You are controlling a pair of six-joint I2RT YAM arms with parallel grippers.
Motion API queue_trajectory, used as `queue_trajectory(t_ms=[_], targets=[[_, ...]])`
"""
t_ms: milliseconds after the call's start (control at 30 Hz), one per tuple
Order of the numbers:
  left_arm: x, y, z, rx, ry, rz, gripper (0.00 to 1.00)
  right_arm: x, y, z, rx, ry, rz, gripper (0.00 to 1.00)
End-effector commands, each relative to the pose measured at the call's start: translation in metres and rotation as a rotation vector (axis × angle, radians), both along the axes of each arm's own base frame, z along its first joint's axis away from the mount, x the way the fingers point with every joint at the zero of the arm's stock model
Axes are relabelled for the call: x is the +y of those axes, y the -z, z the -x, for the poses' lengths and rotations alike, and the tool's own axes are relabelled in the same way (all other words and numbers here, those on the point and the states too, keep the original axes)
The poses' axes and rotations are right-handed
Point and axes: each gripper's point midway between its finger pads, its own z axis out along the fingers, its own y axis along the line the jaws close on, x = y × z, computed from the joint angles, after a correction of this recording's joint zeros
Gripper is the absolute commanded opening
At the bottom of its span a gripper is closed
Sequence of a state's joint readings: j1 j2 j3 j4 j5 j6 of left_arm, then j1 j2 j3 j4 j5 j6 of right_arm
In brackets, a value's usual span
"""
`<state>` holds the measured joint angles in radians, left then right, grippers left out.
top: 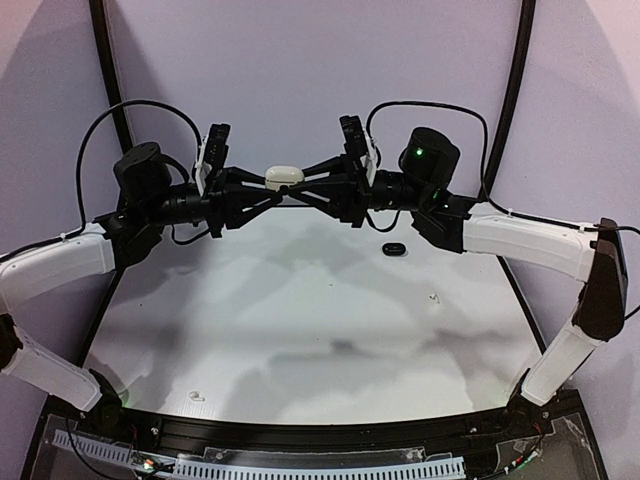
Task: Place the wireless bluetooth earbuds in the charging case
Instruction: Pass from the right arm to the left, then pass from the left arm to the right
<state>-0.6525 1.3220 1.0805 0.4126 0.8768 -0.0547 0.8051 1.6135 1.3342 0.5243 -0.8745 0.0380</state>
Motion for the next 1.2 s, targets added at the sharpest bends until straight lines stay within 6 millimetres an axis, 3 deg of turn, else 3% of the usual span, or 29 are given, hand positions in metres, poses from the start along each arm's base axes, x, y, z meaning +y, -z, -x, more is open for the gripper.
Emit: queue_trajectory(t_ms=[0,33,100,300,400,533,667,767,800,867,1033,1067,1167], targets=[[0.003,-0.031,0.018,-0.048,0.049,0.056,0.01,0.007,0.032,-0.019,0.081,0.078,0.076,0.20],[0.003,-0.030,0.017,-0.041,0.043,0.053,0.01,0.007,0.032,-0.020,0.082,0.086,0.077,0.26],[0.004,-0.028,0.015,-0.031,0.023,0.048,0.01,0.004,0.028,-0.020,0.075,0.101,0.070,0.49],[0.004,-0.019,0.013,-0.030,0.007,0.016,0.01,-0.003,0.009,-0.017,0.032,0.125,0.047,0.65],[0.004,-0.011,0.010,-0.026,-0.015,-0.010,0.01,-0.007,0.004,-0.016,0.020,0.140,0.083,0.82],[0.006,-0.002,-0.002,-0.075,-0.097,-0.046,0.01,-0.012,-0.002,-0.010,0.019,0.144,0.141,0.86],[0.007,0.004,-0.004,-0.091,-0.113,-0.070,0.01,-0.014,-0.002,-0.013,0.045,0.173,0.173,0.78],[0.006,0.003,-0.003,-0.094,-0.106,-0.070,0.01,-0.011,0.001,-0.013,0.053,0.158,0.181,0.61],[0.007,0.002,-0.002,-0.096,-0.105,-0.068,0.01,-0.009,0.002,-0.015,0.058,0.155,0.186,0.52],[0.007,0.002,-0.002,-0.099,-0.105,-0.067,0.01,-0.006,0.005,-0.015,0.063,0.145,0.195,0.44],[0.006,0.003,-0.002,-0.100,-0.100,-0.071,0.01,-0.002,0.011,-0.013,0.062,0.107,0.213,0.43],[0.006,0.002,-0.001,-0.105,-0.097,-0.069,0.01,-0.002,0.012,-0.013,0.061,0.106,0.215,0.39],[0.006,0.002,0.001,-0.113,-0.081,-0.067,0.01,-0.002,0.009,-0.008,0.045,0.083,0.202,0.11]])
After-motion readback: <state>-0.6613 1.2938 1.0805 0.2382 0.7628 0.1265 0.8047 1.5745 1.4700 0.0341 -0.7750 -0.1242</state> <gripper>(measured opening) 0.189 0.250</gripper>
